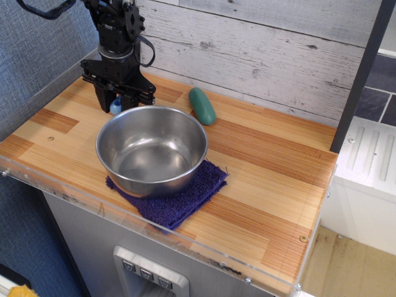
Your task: Move spoon to the top-left corner
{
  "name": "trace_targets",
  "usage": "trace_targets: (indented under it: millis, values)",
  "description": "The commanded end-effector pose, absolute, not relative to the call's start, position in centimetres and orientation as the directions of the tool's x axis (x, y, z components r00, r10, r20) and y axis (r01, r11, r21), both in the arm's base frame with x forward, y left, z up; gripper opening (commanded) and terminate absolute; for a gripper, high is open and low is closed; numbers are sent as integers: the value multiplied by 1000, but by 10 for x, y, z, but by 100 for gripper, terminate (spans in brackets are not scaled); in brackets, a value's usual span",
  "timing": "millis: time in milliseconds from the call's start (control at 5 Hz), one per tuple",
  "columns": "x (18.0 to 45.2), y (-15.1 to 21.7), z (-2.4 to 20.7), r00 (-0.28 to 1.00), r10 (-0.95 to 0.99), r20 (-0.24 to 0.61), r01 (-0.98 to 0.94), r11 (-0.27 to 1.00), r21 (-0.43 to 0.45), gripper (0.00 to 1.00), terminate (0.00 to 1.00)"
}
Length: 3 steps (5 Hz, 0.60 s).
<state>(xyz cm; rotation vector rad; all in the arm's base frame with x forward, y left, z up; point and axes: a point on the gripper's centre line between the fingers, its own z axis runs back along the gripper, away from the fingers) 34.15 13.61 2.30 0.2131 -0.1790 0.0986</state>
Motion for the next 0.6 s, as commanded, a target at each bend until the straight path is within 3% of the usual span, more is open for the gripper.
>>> trace_targets:
  millis: [0,400]
  values:
    - [338,144,39,960,161,231,-210,955,208,100,0]
    - [339,139,51,957,156,244,-208,957,200,100,0]
